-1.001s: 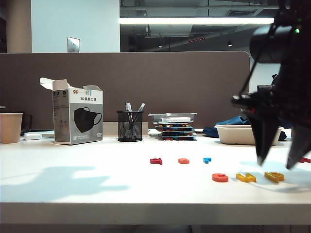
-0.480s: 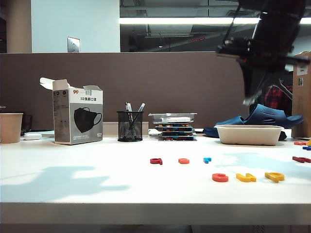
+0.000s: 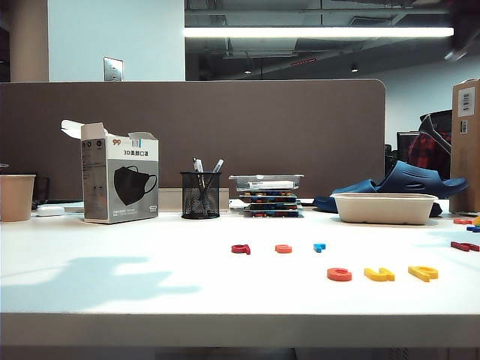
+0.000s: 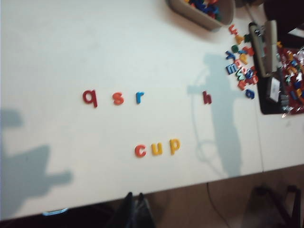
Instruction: Select the appropriate letters from the row of letter magnets placed on the table to arrange into the word "cup".
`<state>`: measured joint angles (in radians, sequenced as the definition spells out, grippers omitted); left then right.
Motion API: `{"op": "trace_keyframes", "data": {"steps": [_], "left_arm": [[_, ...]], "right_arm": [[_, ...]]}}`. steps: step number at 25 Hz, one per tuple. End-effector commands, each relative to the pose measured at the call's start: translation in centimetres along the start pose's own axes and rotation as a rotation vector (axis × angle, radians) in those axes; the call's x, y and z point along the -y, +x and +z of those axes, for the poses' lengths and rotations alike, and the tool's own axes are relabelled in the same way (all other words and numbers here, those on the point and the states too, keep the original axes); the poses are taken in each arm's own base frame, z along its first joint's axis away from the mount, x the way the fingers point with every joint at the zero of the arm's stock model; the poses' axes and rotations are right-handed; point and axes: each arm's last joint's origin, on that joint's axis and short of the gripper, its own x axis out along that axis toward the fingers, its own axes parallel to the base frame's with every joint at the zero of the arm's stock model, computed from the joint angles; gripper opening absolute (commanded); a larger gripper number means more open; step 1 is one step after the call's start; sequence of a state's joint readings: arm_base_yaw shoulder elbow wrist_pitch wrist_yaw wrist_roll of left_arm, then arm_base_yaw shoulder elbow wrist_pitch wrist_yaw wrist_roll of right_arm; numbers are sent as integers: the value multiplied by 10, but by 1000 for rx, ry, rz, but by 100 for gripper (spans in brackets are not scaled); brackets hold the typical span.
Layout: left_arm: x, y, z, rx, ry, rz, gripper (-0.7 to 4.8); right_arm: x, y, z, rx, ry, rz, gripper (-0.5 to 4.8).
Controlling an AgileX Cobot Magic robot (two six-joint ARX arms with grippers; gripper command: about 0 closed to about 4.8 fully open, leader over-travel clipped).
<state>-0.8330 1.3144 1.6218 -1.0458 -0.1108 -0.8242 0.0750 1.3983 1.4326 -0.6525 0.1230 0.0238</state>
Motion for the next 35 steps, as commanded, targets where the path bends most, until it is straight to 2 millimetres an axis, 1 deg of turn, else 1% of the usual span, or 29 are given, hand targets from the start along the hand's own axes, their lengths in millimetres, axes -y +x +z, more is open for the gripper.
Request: {"op": "trace_keyframes", "data": {"steps": [1, 2, 3, 5, 6, 7, 8, 10, 11, 12, 14, 17, 18, 19, 20, 24, 25, 26, 27, 31, 33, 35], "left_arm": [[5, -2, 7, 99, 26, -33, -5], [7, -3, 10, 131, 72, -47, -5], [11, -4, 16, 224, 221, -42, -5], [15, -7, 24, 366, 425, 24, -5], [16, -8, 26, 400, 462, 46, -5], [16, -10, 32, 455, 506, 77, -5], [11, -12, 41, 478, 503, 95, -5], [1, -16, 53, 490, 497, 111, -5], [-8, -22, 64, 506, 488, 131, -5], [-14, -26, 70, 517, 486, 152, -5], [-36, -44, 90, 556, 480, 241, -5], [-53, -63, 103, 591, 458, 301, -5], [-64, -73, 109, 617, 437, 327, -5], [-69, -78, 111, 628, 431, 343, -5], [-81, -91, 112, 646, 418, 387, -5], [-95, -111, 108, 674, 368, 455, -5], [-100, -121, 103, 681, 349, 485, -5], [-102, -127, 99, 684, 339, 499, -5], [-103, -136, 93, 692, 328, 517, -5], [-102, -156, 69, 682, 309, 533, -5], [-100, -165, 58, 692, 300, 507, -5], [-98, -175, 39, 716, 295, 459, -5]], "right_arm": [[20, -21, 5, 60, 33, -8, -1], [28, -28, 5, 74, 45, -17, -1], [44, -40, 4, 99, 69, -31, -1], [60, -56, 2, 124, 111, -62, -1], [64, -60, 1, 130, 127, -72, -1], [71, -69, 0, 146, 151, -82, -1], [73, -77, -3, 163, 161, -94, -1], [71, -82, -7, 173, 160, -93, -1], [70, -85, -15, 172, 160, -93, -1], [69, -86, -19, 168, 160, -92, -1], [65, -89, -37, 173, 165, -55, -1], [62, -92, -51, 173, 180, -30, -1], [59, -93, -60, 168, 179, -10, -1], [57, -92, -65, 164, 176, 13, -1], [51, -93, -74, 158, 164, 43, -1], [42, -95, -90, 149, 144, 77, -1], [40, -98, -95, 154, 143, 86, -2], [38, -100, -99, 158, 151, 93, -1], [37, -103, -105, 171, 157, 98, -1], [34, -110, -124, 190, 173, 109, -2], [32, -112, -133, 200, 165, 120, -1], [28, -113, -145, 207, 154, 137, -1]]}}
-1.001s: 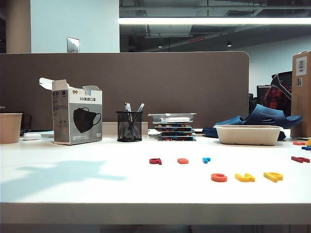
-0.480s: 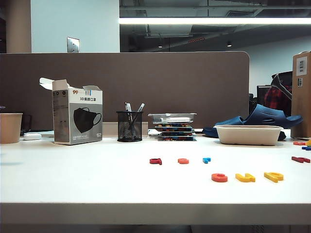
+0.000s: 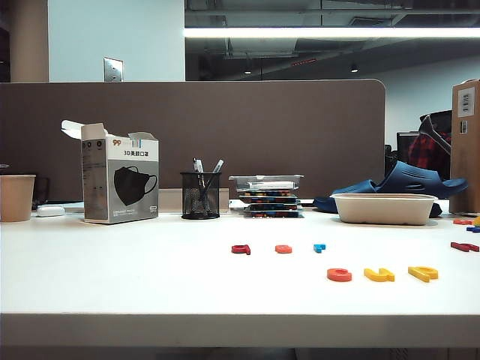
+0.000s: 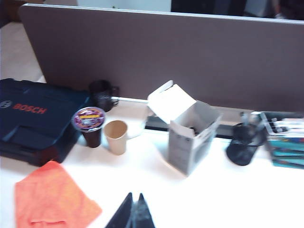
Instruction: Select the appropriate letters from the row of letter magnets placed on the table to arrange into the word "cup".
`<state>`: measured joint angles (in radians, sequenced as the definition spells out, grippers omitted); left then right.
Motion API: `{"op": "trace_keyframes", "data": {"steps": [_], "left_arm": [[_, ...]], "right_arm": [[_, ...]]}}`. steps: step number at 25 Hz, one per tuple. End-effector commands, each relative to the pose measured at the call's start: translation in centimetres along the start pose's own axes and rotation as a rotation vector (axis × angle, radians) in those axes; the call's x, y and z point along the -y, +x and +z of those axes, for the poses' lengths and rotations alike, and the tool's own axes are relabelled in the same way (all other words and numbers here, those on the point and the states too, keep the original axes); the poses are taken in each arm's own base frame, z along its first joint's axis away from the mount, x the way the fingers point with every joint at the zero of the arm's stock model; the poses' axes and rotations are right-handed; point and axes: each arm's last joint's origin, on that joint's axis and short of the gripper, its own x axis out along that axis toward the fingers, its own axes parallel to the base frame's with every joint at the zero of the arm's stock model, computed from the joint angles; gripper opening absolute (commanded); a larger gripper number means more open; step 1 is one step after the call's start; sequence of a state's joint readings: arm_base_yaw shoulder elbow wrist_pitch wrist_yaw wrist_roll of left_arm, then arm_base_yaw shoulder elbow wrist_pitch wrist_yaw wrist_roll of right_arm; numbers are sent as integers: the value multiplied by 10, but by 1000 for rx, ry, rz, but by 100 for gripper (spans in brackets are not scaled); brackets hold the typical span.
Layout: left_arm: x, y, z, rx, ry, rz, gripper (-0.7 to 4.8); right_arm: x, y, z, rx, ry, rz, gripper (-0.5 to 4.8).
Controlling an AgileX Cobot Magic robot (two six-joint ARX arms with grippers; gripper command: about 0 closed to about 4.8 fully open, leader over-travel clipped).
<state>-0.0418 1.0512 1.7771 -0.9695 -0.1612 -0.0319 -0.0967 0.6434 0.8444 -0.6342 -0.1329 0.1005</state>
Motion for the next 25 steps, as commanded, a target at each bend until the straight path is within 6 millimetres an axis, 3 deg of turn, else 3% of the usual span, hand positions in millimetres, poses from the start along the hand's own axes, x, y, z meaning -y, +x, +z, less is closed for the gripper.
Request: {"op": "trace_keyframes", "data": {"steps": [1, 4, 11, 15, 18, 25], "left_arm": [[-3, -27, -13, 32, -34, -47, -5], [-8, -49, -41, 36, -37, -56, -5], [-12, -72, -101, 46, -41, -116, -5], [-14, -80, -131, 29, -30, -127, -5], [-15, -90, -151, 51, -33, -150, -5], [-21, -116, -202, 165, -43, -152, -5]], "right_arm": [[-2, -5, -15, 48, -13, 34, -2], [-3, -14, -34, 123, -22, 61, -1], [-2, -29, -66, 218, -39, 90, -1], [-5, -31, -82, 173, -55, 271, 0], [-7, -32, -84, 175, -65, 337, -1], [-3, -27, -95, 258, -84, 280, -1]]}}
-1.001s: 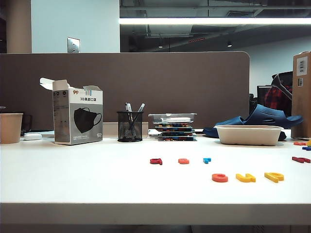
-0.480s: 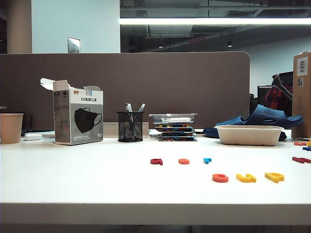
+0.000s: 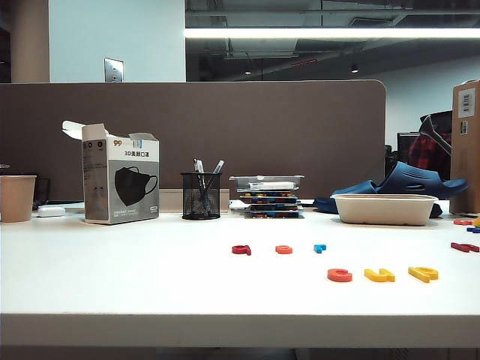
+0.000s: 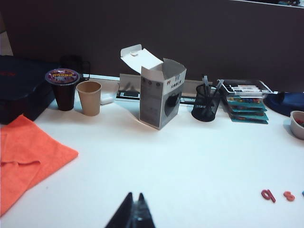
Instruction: Select the appropriate letters from the row of letter magnets placed on the table to arrange into the word "cup".
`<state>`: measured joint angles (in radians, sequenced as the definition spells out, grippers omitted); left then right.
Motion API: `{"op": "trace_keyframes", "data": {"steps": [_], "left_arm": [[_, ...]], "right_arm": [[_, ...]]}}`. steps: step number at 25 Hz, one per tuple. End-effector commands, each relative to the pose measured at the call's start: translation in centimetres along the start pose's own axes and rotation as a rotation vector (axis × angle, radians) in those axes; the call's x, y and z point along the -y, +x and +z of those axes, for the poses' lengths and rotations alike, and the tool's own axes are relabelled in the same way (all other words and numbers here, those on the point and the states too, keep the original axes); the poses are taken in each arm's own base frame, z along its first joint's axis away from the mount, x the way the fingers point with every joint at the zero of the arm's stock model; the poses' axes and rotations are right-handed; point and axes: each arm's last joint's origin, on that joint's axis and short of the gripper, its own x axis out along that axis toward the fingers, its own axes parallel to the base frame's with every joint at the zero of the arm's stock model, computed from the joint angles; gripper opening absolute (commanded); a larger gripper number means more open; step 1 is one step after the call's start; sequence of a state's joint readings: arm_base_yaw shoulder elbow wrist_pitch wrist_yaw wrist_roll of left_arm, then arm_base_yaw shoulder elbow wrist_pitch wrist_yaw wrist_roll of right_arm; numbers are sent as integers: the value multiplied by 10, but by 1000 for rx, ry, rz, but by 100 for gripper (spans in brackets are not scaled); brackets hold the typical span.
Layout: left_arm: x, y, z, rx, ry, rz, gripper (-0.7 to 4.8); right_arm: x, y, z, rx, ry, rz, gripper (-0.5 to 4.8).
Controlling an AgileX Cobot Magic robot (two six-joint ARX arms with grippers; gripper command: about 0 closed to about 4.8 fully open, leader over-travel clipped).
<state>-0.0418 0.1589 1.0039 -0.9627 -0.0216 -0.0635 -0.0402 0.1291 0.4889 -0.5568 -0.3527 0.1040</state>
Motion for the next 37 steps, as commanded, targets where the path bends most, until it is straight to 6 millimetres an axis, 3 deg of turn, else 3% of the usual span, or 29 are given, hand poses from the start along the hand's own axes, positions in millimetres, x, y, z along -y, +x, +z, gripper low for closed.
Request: {"op": "trace_keyframes", "data": {"steps": [1, 4, 9, 20, 26, 37], "left_arm": [[-1, -11, -11, 58, 2, -6, -5], [-2, -16, -21, 98, 2, 0, -5], [-2, -4, -31, 82, 2, -1, -5], [-3, 64, -67, 107, -19, -5, -5], [-5, 107, -105, 152, -69, 9, -5], [-7, 136, -152, 151, -44, -13, -5]], "right_arm": [[2, 2, -9, 71, -28, -13, -1], [6, 5, -22, 136, -46, -56, -1], [11, 13, -29, 160, -48, -101, -1], [24, 35, -54, 243, -64, -156, -1], [32, 48, -78, 244, -62, -170, -1], [34, 51, -85, 210, -94, -187, -1]]}}
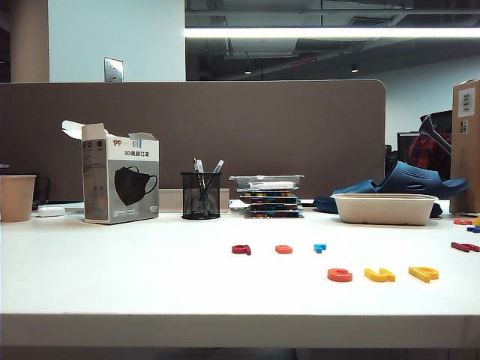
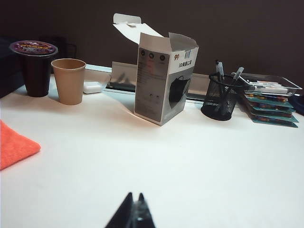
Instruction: Select the appropriate letters from the row of letter magnets placed on the table to arrange into the word "cup".
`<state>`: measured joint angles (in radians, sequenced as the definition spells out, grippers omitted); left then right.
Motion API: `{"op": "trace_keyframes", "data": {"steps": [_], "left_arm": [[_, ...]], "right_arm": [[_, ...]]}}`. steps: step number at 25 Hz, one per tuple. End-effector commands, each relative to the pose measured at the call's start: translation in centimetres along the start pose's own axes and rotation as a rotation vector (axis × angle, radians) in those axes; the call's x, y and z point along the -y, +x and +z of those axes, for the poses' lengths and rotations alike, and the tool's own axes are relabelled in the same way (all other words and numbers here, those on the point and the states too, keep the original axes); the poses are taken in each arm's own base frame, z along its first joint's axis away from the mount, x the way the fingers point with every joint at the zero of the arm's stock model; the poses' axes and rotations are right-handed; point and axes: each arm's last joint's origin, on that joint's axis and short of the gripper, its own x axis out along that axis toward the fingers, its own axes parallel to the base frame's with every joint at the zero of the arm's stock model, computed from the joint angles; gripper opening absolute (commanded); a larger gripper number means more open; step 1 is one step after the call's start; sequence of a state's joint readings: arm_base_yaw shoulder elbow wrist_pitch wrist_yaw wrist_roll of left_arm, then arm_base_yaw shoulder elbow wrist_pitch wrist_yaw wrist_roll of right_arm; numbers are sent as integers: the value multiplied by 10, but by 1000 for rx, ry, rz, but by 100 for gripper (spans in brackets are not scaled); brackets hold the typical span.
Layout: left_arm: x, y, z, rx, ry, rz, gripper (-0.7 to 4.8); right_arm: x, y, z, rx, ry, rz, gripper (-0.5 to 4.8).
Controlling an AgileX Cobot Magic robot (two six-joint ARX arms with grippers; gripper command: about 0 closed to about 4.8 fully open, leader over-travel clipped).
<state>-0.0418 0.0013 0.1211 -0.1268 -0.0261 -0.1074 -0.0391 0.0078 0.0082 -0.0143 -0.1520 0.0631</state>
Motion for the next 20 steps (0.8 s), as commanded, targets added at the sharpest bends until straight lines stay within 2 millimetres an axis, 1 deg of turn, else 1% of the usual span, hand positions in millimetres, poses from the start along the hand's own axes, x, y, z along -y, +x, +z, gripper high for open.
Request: {"op": "trace_keyframes", "data": {"steps": [1, 11, 20], "left_arm": [[0, 3, -4, 43, 2, -11, -5], [-2, 8, -23, 27, 2, -10, -5], [-2, 8, -24, 25, 1, -10, -5]], "right_arm": [[0, 0, -1, 13, -6, -3, -1], [1, 0, -7, -51, 4, -7, -1], [0, 0, -7, -54, 4, -4, -1]]}}
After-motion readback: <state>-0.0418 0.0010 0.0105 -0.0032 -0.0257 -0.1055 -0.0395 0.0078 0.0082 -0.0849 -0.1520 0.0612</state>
